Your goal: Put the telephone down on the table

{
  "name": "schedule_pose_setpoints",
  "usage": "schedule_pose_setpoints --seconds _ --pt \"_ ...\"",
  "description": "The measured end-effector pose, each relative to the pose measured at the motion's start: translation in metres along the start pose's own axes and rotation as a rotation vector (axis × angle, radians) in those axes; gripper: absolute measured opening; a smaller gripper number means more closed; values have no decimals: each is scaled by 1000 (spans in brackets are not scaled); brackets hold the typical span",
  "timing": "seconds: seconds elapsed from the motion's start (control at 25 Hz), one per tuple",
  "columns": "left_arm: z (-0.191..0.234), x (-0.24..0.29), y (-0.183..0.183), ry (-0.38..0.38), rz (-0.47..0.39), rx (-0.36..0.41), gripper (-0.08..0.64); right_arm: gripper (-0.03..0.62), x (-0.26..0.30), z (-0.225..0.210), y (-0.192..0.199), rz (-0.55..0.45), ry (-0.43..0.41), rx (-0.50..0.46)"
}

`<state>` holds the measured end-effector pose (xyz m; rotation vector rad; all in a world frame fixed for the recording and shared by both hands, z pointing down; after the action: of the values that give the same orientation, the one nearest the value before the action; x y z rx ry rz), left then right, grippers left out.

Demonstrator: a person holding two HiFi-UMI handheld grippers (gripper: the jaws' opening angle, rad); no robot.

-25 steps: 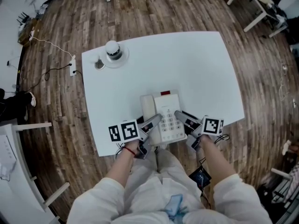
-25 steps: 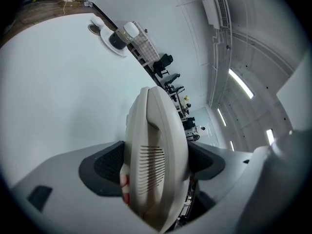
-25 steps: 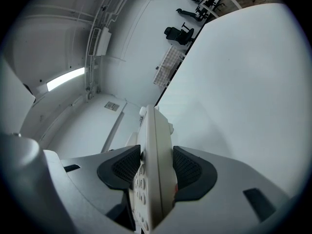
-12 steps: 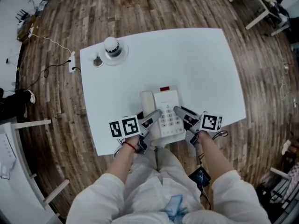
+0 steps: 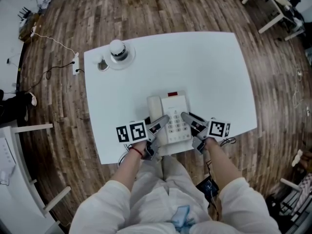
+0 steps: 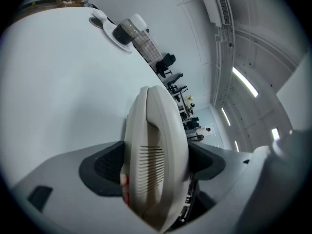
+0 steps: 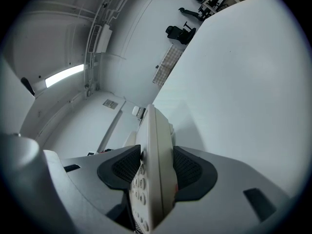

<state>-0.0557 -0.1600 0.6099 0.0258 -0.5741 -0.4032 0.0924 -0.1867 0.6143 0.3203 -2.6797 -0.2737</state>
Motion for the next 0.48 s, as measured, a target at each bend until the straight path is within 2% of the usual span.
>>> schedule_pose_setpoints --seconds 0.48 --pt "6 1 -2 -16 7 28 396 225 5 -8 1 -10 -19 -7"
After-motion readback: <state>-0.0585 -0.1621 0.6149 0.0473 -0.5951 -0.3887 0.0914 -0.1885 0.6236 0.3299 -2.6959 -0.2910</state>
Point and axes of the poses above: the fingertips, and each gripper's own axes: x forward along the fingers, z to its left, y out of its underside, the point moved 3 cm from there along -x, backward along the fingers, and after that the axes turned 9 degrees about z, right-handed, at the moved point
